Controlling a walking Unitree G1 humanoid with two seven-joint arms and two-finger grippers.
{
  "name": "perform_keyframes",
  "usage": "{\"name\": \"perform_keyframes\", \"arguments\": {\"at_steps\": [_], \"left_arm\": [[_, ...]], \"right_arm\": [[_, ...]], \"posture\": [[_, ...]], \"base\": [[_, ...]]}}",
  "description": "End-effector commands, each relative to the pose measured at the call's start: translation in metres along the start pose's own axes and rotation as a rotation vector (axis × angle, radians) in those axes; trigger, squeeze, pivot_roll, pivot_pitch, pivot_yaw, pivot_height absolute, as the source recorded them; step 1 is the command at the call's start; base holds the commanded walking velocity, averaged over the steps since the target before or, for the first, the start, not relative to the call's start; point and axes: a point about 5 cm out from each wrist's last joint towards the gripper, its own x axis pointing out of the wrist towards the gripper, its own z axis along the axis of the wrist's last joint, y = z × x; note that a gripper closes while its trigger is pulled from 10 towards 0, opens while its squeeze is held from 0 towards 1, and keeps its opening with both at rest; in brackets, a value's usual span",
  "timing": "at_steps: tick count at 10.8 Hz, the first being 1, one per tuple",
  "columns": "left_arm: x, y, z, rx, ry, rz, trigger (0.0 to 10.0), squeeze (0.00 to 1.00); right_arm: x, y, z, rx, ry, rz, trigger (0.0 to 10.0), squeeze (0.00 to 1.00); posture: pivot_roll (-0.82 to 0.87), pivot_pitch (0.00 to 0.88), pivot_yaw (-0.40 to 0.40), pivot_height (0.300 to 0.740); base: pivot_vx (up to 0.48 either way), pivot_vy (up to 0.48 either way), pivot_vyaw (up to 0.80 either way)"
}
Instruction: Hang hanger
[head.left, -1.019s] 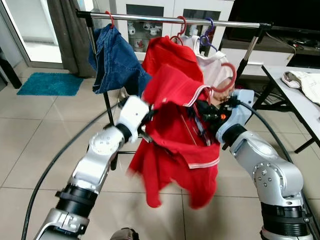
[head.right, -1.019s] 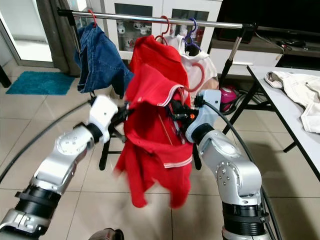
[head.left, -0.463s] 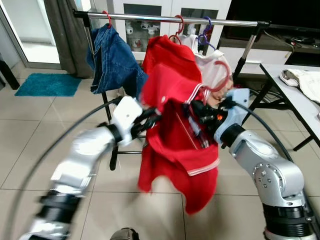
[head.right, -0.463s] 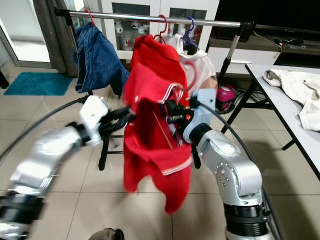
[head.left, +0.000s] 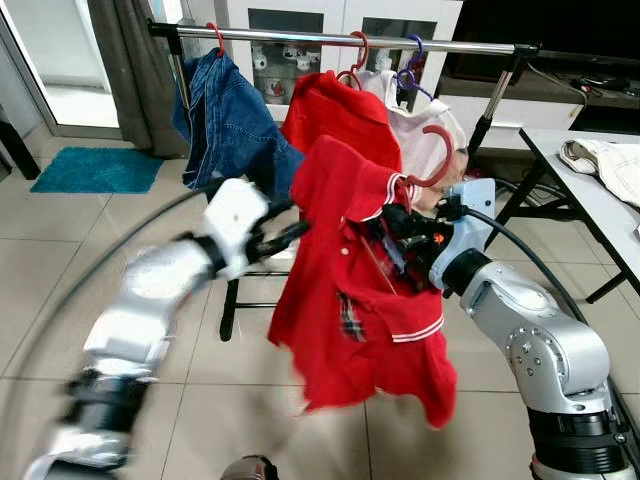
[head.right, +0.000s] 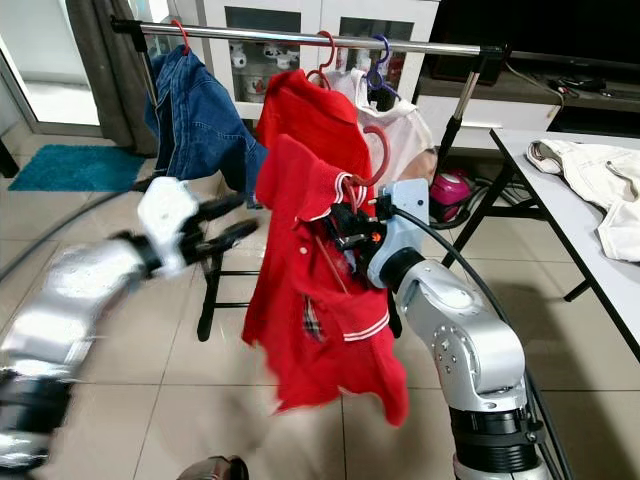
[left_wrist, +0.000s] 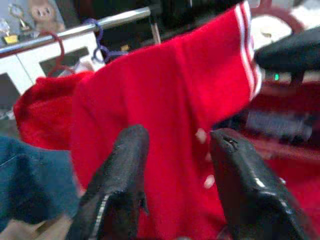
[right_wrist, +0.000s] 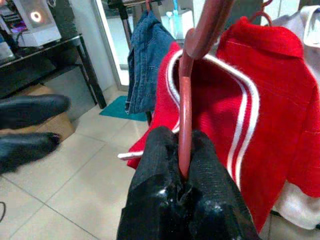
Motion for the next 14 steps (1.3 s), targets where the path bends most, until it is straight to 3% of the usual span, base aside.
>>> {"name": "perform_keyframes", "arguments": {"at_steps": [1, 2, 3, 4, 5, 7, 8, 9, 10, 12, 13, 14], "left_arm": [[0.006, -0.003, 0.005, 0.0, -0.031, -0.022, 10.0, 1.0], [0.013, -0.01, 0.005, -0.006, -0.045, -0.04, 10.0, 1.0], [0.019, -0.014, 0.002, 0.046, -0.031, -0.035, 10.0, 0.0], [0.02, -0.011, 0.003, 0.085, -0.04, -0.008, 10.0, 0.0], [0.016, 0.001, 0.017, 0.057, -0.124, 0.033, 10.0, 0.0], [0.0, 0.016, 0.037, -0.013, -0.196, -0.051, 10.0, 0.0], [-0.014, 0.038, 0.028, 0.087, -0.075, -0.021, 10.0, 0.0], [-0.017, 0.053, 0.018, 0.139, -0.005, 0.111, 10.0, 0.0], [-0.015, 0.047, 0.018, 0.09, -0.044, 0.131, 10.0, 1.0], [-0.004, 0.006, 0.004, 0.091, -0.019, -0.09, 10.0, 1.0], [0.004, -0.002, -0.015, 0.129, 0.027, -0.063, 10.0, 1.0], [0.012, 0.001, -0.021, 0.165, 0.024, 0.01, 10.0, 0.38]], "right_arm": [[0.0, 0.003, 0.012, -0.014, -0.06, 0.025, 10.0, 0.0], [0.0, 0.004, 0.013, -0.013, -0.065, 0.03, 10.0, 0.0], [0.001, 0.006, 0.014, -0.014, -0.072, 0.037, 10.0, 0.0], [0.0, 0.006, 0.015, -0.016, -0.073, 0.043, 10.0, 0.0], [-0.001, 0.006, 0.014, -0.037, -0.06, 0.053, 10.0, 0.0], [-0.002, 0.001, 0.012, -0.112, -0.02, 0.06, 10.0, 0.0], [-0.003, -0.002, 0.014, -0.146, -0.01, 0.078, 10.0, 0.0], [-0.004, -0.001, 0.016, -0.146, -0.02, 0.108, 10.0, 0.0], [-0.004, -0.001, 0.017, -0.141, -0.027, 0.115, 10.0, 0.0], [-0.001, -0.001, 0.02, -0.09, -0.045, 0.075, 10.0, 0.0], [0.003, 0.005, 0.022, -0.042, -0.062, 0.097, 10.0, 0.0], [0.004, 0.011, 0.025, -0.012, -0.078, 0.131, 10.0, 0.0]], "posture": [[-0.06, 0.0, -0.039, 0.74], [-0.07, 0.0, -0.035, 0.74], [-0.07, 0.0, -0.032, 0.74], [-0.08, 0.0, -0.03, 0.74], [-0.07, 0.0, -0.032, 0.74], [-0.07, 0.0, -0.025, 0.74], [-0.07, 0.0, -0.024, 0.74], [-0.07, 0.0, -0.025, 0.74], [-0.07, 0.0, -0.029, 0.74], [-0.07, 0.0, -0.035, 0.74], [-0.08, 0.0, -0.033, 0.74], [-0.08, 0.0, -0.028, 0.74]], "base": [[0.0, 0.0, 0.0], [0.0, 0.0, 0.0], [0.0, 0.0, 0.0], [0.0, 0.0, 0.0], [0.0, 0.0, 0.0], [0.0, 0.0, 0.0], [0.0, 0.0, 0.0], [0.0, 0.0, 0.0], [0.0, 0.0, 0.0], [0.0, 0.0, 0.0], [0.0, 0.0, 0.0], [0.0, 0.0, 0.0]]}}
